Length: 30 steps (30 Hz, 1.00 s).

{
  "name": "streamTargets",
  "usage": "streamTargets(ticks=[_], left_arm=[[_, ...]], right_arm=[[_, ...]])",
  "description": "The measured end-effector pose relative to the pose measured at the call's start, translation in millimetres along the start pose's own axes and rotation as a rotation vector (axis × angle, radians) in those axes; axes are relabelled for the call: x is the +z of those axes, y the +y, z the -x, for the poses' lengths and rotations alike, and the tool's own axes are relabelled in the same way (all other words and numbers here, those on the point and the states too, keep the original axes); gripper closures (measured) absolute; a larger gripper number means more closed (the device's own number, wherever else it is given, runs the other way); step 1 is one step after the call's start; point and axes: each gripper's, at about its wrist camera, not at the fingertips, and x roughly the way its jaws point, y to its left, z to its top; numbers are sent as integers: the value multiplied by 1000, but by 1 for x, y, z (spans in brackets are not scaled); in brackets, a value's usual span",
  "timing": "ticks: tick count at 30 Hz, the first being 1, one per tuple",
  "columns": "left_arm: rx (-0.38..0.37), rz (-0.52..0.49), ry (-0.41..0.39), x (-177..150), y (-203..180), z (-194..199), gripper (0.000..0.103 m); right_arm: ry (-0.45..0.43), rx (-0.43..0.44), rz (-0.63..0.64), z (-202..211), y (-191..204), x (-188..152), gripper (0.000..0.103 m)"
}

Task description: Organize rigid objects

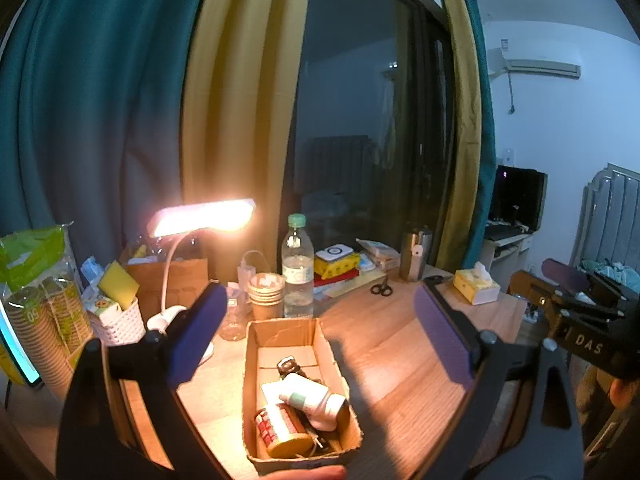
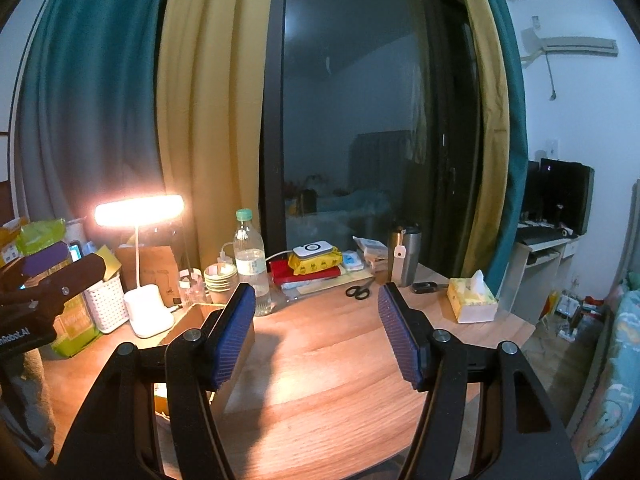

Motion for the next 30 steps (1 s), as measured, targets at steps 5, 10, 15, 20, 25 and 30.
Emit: streamTargets(ticks=[5,10,15,20,25,30], left_arm=[[1,-1,7,0,0,0,8],[-4,-4,11,0,-1,-1,8],[-4,-3,14,-1,-2,-1,8],[-5,-5,16,0,-2,-2,8],[-4,-3,17,-1,-2,-2,8],[-6,-6,20,-1,-2,-1,8]], right_arm=[[1,-5,-7,-1,-3,-1,36],[9,-6,-2,-2,-2,-2,36],[9,-8,-3,-2,-1,-2,36],[11,-8,-3,-3,-1,-2,36],[15,-10,-5,-3,-1,-3,36],[16,-9,-5,-3,-1,-3,36]])
